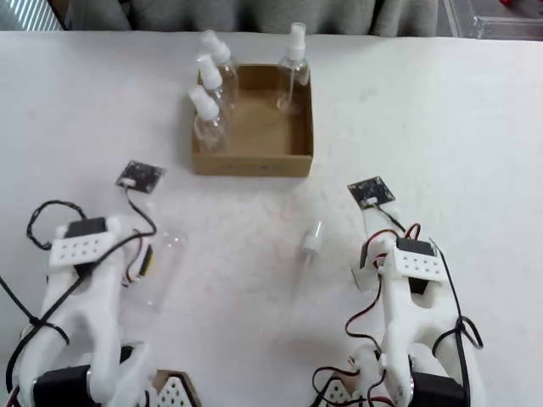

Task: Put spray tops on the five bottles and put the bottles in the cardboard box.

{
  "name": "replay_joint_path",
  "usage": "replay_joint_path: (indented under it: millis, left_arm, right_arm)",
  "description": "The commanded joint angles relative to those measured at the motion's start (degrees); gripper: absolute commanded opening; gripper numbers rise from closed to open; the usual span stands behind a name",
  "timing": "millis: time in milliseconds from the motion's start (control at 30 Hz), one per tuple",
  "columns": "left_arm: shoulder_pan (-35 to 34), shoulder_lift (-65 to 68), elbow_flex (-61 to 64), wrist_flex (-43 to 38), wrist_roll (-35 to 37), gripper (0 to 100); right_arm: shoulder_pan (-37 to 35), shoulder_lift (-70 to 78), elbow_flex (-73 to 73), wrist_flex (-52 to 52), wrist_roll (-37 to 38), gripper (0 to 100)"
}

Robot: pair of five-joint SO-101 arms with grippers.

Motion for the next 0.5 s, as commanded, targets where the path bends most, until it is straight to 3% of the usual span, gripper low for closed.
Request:
replay_joint_path:
  millis: [0,200,467]
  left_arm:
    - [7.69,-0.84,-0.35,2.29,7.82,4]
    - [19.21,-0.57,-0.35,2.20,14.86,4]
    - [30.20,-0.84,-0.44,1.93,15.47,4]
  right_arm:
    - [-0.13,-0.84,-0.35,-0.31,0.09,1.7]
    - [-0.13,-0.84,-0.35,-0.31,0.09,1.7]
    - [-0.13,-0.84,-0.35,-0.31,0.09,1.7]
